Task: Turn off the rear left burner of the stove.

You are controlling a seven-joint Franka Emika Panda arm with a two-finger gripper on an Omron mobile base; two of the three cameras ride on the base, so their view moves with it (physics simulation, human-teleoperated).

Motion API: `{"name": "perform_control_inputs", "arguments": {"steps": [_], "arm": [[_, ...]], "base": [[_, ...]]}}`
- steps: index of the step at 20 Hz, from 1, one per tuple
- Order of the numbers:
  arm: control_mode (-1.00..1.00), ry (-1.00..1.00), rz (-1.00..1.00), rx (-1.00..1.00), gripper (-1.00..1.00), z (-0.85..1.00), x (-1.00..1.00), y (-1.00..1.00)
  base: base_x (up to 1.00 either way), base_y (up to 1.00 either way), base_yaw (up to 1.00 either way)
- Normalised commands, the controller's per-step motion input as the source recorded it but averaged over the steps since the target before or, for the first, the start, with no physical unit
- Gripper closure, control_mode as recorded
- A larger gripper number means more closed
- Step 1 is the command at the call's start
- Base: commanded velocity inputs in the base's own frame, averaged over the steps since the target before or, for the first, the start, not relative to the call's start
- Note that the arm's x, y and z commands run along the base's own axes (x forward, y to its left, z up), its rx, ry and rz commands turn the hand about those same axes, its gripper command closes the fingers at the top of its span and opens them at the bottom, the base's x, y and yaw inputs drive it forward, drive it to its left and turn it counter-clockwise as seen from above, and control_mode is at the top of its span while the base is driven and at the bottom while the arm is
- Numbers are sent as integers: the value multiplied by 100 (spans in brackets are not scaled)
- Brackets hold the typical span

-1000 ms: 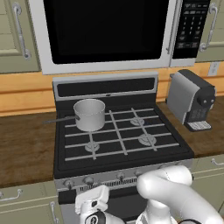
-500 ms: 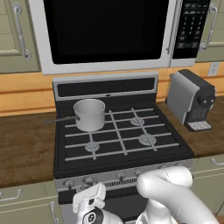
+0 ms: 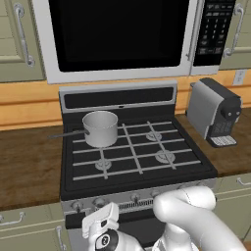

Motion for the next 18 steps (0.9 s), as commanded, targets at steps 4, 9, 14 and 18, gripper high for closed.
{"name": "perform_control_inputs", "arguments": {"steps": [4,9,14,18], "arm": [[-100,-3,0,-1,-100,0,-10,0],[-100,-2,0,0,-100,0,-3,0],[-100,-3,0,2,-100,2,-5,-15],[-100,0,0,0,-100,-22,0,-14]], "base": [[0,0,0],[0,0,0],[0,0,0],[0,0,0]]}}
